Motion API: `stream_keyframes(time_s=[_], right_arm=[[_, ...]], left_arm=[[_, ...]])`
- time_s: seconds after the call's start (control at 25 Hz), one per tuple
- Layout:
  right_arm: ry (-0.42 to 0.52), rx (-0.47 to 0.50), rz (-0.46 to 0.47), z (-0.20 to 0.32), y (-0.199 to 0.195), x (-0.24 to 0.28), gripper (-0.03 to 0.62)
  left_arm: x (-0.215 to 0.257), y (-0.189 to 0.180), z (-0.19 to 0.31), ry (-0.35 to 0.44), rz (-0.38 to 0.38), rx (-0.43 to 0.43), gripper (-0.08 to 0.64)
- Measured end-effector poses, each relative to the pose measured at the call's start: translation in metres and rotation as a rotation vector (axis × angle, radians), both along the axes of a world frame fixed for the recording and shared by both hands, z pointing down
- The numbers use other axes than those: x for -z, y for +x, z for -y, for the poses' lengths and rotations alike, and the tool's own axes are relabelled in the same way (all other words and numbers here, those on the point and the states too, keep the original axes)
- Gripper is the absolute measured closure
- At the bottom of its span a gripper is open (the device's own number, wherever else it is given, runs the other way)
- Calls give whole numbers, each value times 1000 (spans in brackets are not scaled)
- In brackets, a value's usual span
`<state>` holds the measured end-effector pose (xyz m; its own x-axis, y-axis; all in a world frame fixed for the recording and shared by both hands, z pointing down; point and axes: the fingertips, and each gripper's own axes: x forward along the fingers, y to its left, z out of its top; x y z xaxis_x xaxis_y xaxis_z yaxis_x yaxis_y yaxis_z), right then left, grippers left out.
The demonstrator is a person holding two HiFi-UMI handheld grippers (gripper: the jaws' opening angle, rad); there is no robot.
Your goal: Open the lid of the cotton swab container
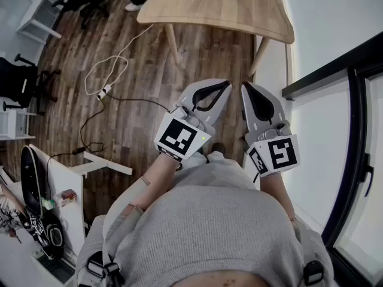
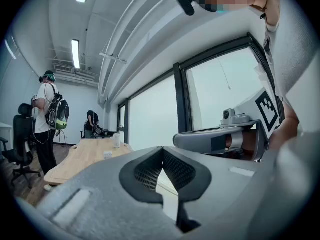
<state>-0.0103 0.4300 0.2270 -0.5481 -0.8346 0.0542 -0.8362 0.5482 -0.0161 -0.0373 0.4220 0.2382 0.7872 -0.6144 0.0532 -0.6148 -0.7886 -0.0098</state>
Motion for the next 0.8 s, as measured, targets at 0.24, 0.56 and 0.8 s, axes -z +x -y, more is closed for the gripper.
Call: stream_keyframes(time_s=[0.24,0.56,0.8], right_arm=[[-1,1,7,2,1,-1,592],[24,5,33,-1,-2,8,592],[25,2,32,1,1,9,592]], left_arm=[[-4,0,3,1,-16,6,560],[-3,-6,4,-1,-30,21,560],[0,-2,4,8,-33,23,560]])
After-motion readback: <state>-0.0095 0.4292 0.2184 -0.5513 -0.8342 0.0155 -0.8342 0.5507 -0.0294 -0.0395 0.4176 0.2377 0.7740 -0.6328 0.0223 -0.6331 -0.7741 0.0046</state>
